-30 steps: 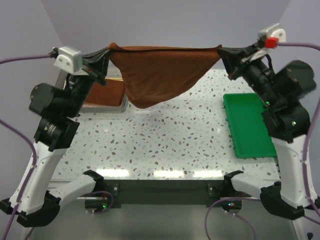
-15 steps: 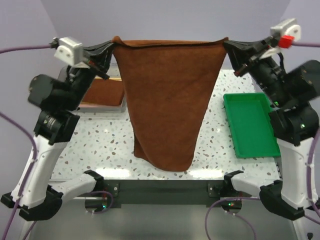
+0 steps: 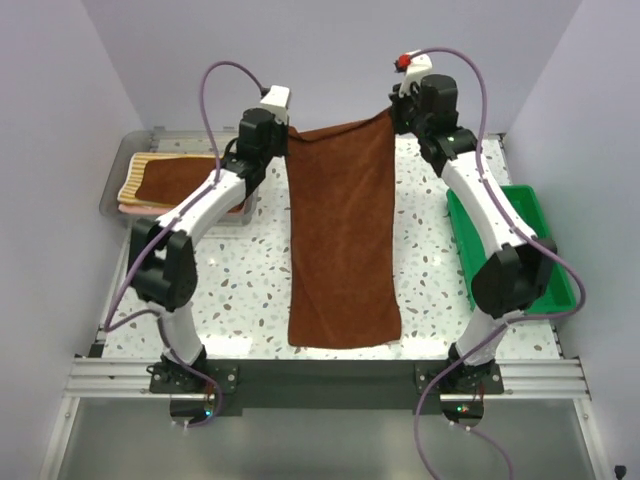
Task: Fold and stack the towels
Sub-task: Flatten out the crumpled towel, then fold the towel
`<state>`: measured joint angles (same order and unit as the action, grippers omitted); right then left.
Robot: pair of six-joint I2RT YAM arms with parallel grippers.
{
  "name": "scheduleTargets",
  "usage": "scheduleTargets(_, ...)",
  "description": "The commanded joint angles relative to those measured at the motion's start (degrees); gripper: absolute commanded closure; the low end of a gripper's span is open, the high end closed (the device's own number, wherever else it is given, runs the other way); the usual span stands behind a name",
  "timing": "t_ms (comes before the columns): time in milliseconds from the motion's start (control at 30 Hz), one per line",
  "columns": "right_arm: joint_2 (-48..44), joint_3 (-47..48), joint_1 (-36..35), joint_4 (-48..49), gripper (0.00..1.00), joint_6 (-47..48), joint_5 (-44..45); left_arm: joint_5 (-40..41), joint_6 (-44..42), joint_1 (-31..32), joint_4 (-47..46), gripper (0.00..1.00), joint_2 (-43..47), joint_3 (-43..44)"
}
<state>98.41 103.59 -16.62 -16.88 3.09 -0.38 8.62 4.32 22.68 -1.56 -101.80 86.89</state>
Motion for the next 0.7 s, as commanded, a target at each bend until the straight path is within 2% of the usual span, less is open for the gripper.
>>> scheduleTargets(0, 3.18, 4.59, 1.76, 6.34, 1.0, 1.13, 2.76, -0.44, 3.24, -2.81, -5.39, 1.0, -4.78, 10.04)
scheduleTargets(100, 7.14, 7.15, 1.94, 6.43, 1.0, 2.18, 1.45, -2.2, 4.21, -3.95, -4.5, 1.0, -9.36, 14.26)
scheduleTargets(233, 8.99, 6.8, 1.94, 5.46, 1.0, 3.76, 1.0, -4.84, 4.56, -4.48, -5.9, 1.0, -10.26, 13.13)
scheduleTargets(667, 3.99, -11.2, 2.03, 4.06, 1.0, 2.8, 1.61, -12.05, 7.37, -4.75, -7.32, 0.97, -3.15, -2.41)
